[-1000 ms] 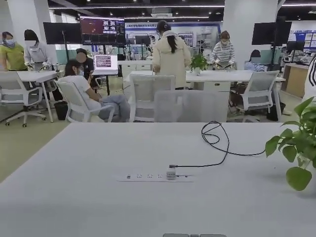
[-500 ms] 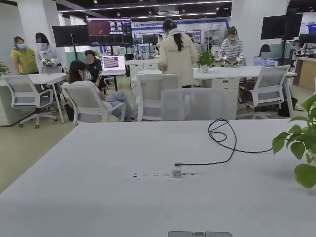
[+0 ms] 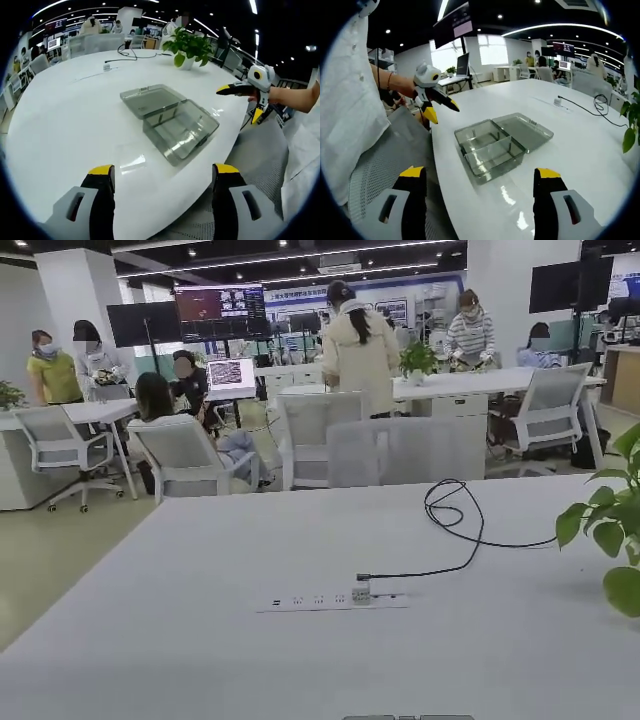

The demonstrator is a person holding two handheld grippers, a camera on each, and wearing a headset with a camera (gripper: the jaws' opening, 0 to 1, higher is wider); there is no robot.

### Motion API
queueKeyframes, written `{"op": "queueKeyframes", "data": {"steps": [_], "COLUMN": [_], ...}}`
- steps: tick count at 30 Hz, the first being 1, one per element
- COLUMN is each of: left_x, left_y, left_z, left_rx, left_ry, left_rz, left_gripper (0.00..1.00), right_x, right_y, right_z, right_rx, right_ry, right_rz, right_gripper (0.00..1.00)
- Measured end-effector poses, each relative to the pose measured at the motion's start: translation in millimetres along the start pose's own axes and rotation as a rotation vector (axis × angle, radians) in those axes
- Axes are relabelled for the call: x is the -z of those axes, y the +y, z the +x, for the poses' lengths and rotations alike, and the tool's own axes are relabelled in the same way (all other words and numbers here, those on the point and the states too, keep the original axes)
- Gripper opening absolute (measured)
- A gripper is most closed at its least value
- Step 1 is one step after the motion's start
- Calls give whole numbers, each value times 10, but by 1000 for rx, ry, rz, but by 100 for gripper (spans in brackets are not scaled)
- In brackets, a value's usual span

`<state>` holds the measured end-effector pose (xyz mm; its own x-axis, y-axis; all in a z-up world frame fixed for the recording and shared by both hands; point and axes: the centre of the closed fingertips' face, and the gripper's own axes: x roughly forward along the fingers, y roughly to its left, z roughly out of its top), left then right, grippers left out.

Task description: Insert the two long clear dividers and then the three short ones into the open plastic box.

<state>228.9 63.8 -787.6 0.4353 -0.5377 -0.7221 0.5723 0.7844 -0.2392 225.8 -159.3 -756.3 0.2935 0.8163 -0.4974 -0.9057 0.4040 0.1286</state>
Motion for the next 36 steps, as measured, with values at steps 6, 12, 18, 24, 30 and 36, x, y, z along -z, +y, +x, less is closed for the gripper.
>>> {"op": "queueKeyframes", "data": {"steps": [6,12,18,24,30,36], "left_x": [147,219,307,397,394,397], "left_y": [171,226,317,387,399,451], "left_z": [142,254,346,375,389,376], "left_rx": [-65,-115,-183,-232,-246,-263], "left_ry": [93,159,223,286,292,314], "left_rz": [-63,-39,-30,13,14,34], "left_gripper": [75,66,58,50,47,41], "right_x": [13,5,10,-34,-39,-11], "right_y": [-24,-11,20,17,21,35], "right_z": [-21,-18,-14,-28,-34,-22], "right_rx": [7,10,10,20,28,28], "right_ry": [-15,-32,-34,-57,-69,-73], "right_rz": [11,15,17,20,33,42], "right_gripper": [87,87,86,86,85,85]}}
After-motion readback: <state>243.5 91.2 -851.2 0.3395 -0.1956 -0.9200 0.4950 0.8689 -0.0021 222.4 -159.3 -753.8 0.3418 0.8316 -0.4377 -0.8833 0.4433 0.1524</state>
